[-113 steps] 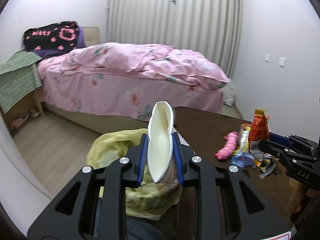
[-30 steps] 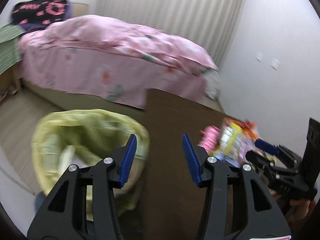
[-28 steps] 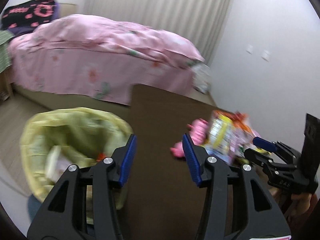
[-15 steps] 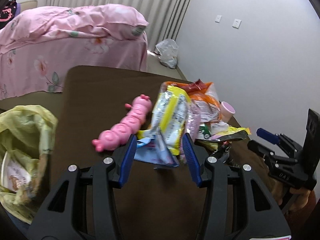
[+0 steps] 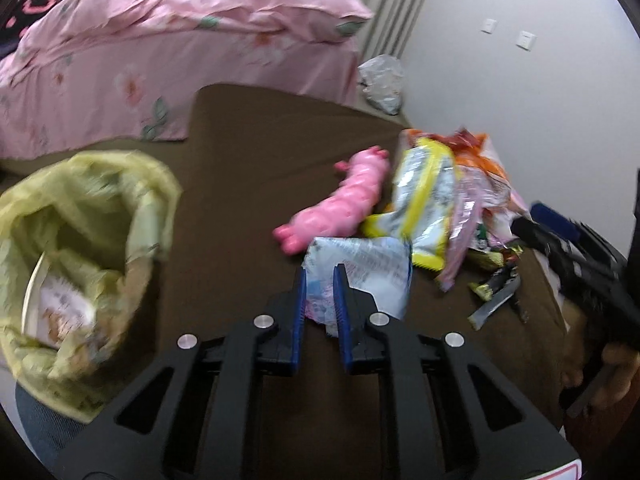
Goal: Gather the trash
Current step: 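Grasp the yellow biscuit wrapper with the left tool while the right tool grasps the pink ice-pop wrapper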
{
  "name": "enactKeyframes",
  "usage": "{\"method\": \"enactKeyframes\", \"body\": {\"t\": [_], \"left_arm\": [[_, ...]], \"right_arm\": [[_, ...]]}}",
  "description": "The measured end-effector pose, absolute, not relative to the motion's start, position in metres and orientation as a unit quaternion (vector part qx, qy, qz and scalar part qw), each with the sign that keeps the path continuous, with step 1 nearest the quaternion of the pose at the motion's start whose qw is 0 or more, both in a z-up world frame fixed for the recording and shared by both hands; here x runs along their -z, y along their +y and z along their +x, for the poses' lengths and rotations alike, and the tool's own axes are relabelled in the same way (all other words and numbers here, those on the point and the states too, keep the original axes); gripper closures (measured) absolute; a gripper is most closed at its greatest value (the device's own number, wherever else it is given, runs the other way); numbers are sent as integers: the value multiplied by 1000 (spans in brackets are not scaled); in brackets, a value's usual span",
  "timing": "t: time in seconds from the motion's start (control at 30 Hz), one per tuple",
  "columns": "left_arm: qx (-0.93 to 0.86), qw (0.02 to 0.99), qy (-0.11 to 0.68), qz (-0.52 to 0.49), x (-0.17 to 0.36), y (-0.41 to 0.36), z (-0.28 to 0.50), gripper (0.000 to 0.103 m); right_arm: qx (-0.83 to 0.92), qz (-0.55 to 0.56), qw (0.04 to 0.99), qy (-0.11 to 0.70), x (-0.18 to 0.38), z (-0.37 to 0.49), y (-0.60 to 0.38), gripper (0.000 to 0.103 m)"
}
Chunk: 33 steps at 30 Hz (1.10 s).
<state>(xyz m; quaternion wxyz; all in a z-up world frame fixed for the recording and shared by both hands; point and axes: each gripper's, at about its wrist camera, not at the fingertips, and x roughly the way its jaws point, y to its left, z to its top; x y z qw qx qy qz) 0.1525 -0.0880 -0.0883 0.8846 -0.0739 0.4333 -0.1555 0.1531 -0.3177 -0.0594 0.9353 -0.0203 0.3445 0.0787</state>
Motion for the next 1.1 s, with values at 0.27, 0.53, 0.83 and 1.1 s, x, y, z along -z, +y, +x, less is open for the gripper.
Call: {"method": "enactKeyframes", "body": {"t": [0.27, 0.53, 0.83, 1.1], "left_arm": [[158, 877, 443, -100, 93, -60, 142, 82], [177, 882, 426, -93, 86, -64, 135, 73], [183, 886, 413, -104, 80, -65, 136, 72], [200, 894, 393, -85, 66, -81, 133, 67]], "right_arm": [[-56, -3, 922, 382, 76, 205, -300, 44], [-108, 5, 910, 401, 93, 201, -292, 84], [-166, 15, 891, 422, 89, 146, -306, 87], [-151, 33, 897, 414, 86, 114, -330, 87]]}}
